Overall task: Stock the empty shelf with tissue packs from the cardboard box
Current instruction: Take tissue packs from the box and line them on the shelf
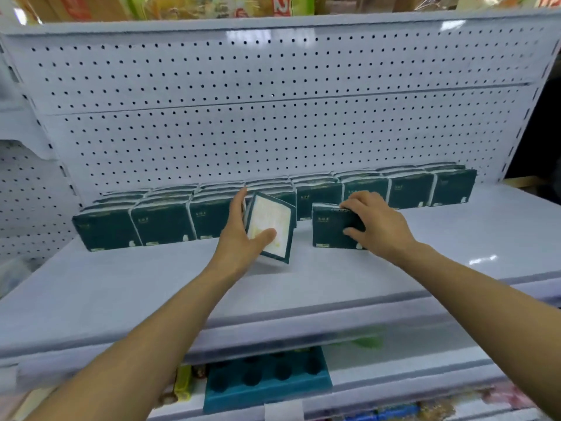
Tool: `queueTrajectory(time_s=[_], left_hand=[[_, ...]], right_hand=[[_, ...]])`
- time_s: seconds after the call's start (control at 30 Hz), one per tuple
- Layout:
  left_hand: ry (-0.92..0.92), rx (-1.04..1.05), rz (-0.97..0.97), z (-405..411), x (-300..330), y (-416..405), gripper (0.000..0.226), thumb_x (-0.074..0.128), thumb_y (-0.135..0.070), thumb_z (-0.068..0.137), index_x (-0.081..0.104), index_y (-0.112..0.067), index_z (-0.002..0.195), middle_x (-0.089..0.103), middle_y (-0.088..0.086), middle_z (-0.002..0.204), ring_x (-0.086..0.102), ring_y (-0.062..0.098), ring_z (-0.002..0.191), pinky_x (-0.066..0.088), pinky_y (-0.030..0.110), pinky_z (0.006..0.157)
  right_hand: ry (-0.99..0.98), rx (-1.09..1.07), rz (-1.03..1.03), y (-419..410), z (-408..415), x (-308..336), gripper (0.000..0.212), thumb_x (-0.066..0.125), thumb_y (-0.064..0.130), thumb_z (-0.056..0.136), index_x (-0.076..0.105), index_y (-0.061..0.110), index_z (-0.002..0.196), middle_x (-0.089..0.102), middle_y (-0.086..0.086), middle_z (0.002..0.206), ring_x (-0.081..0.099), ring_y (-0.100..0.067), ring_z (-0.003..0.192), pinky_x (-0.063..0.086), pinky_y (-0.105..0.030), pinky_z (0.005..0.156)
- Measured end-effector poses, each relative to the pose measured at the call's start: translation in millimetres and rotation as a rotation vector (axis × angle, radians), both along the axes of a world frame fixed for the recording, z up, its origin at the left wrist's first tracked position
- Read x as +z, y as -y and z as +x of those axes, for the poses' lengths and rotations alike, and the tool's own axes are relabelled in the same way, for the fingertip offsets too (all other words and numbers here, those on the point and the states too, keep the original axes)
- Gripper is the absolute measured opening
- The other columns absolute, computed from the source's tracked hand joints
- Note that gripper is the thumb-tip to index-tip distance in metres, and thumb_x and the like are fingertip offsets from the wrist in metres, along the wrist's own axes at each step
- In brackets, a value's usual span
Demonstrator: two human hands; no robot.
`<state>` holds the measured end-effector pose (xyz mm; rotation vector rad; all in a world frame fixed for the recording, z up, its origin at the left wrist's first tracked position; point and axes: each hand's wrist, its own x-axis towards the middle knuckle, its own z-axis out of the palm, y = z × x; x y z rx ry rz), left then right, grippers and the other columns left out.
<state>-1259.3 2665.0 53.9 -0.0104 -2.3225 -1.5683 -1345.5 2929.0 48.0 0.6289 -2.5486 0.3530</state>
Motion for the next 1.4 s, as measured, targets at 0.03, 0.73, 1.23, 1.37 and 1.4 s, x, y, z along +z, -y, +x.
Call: queueTrajectory(time_s=[0.03,0.73,1.23,1.37,1.4], left_hand=[[0.022,-0.001,-0.007,-8,-1,2,0.089,0.073,-0.019,0.088,0.014,-0.043,0.150,0.046,-0.003,0.139,0.054,0.017,0.115,0.044,0.028,0.087],[0.059,-0.016,0.041,-52,2,11,0.051,0.079,-0.020,0.082,0.056,-0.038,0.124,0.062,-0.013,0.122,0.057,0.007,0.112,0.052,0.028,0.088],[0.313,-0.081,0.344,-40,23,-41,0.066,0.025,-0.072,0.093,0.066,-0.026,0.117,0.072,-0.001,0.111,0.065,0.017,0.092,0.043,0.034,0.073],[0.278,-0.136,0.169,-36,22,-60,0.037,0.064,-0.044,0.091,0.060,-0.025,0.122,0.071,-0.005,0.112,0.064,0.013,0.106,0.047,0.033,0.083],[0.279,-0.145,0.180,-35,23,-65,0.037,0.070,-0.035,0.089,0.059,-0.023,0.122,0.073,-0.005,0.110,0.065,0.013,0.107,0.050,0.035,0.086]], right_hand=[[-0.012,0.006,0.009,4,-10,-1,0.051,0.070,0.030,0.086,0.052,0.022,0.133,0.047,0.004,0.135,0.040,-0.016,0.125,0.049,-0.034,0.079],[-0.271,0.086,0.068,33,-87,-8,0.077,0.083,0.028,0.071,0.047,0.017,0.138,0.046,-0.012,0.138,0.046,-0.034,0.120,0.046,-0.048,0.093],[0.717,0.500,-0.860,15,-21,18,0.021,0.069,0.012,0.088,0.065,0.012,0.109,0.075,0.005,0.087,0.064,-0.009,0.067,0.049,-0.027,0.061],[0.827,0.506,-0.989,3,-19,17,0.030,0.069,0.014,0.088,0.062,0.007,0.116,0.074,-0.005,0.101,0.070,-0.021,0.084,0.055,-0.035,0.065],[0.838,0.512,-1.006,0,-18,17,0.030,0.069,0.014,0.088,0.061,0.007,0.116,0.074,-0.006,0.103,0.070,-0.022,0.086,0.055,-0.034,0.065]])
